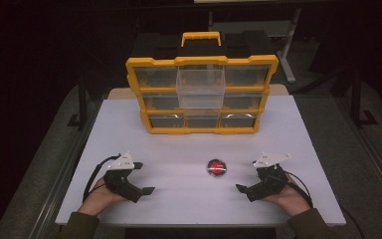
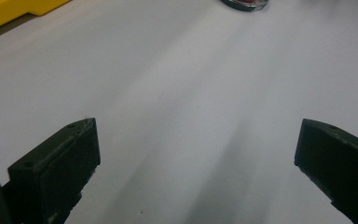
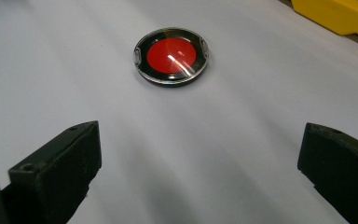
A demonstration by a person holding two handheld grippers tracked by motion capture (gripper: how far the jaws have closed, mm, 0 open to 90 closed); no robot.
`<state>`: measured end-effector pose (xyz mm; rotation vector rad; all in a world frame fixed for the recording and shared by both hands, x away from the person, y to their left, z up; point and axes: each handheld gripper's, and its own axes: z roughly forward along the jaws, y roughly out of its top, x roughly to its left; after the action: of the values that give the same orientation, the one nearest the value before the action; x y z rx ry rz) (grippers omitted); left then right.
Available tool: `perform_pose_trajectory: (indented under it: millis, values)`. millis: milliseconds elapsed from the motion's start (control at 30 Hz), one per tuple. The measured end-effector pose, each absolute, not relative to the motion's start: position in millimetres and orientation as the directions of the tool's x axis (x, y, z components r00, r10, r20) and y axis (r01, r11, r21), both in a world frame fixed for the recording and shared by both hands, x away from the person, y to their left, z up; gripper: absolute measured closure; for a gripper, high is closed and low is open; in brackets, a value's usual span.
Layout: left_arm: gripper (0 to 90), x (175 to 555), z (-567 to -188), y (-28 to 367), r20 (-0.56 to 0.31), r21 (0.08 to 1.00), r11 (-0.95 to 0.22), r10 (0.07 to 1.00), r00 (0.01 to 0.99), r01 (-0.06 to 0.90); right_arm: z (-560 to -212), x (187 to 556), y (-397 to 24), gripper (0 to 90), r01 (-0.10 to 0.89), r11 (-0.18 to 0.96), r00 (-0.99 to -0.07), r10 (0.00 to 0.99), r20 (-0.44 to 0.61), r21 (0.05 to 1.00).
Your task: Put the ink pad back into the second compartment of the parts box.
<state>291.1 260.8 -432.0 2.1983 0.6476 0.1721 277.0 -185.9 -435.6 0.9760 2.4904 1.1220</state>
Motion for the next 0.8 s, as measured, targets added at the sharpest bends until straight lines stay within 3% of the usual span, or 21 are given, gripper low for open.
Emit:
perform_pose_trajectory:
  millis: [800]
  values:
    - [0.0,289.8,-433.3,259.9,-0.083,0.743,-0.543,0.505,0.859,0.391,-421.7,282.5,-178.4,0.0,0.473,0.49,-0.76,0.647,0.059,0.732]
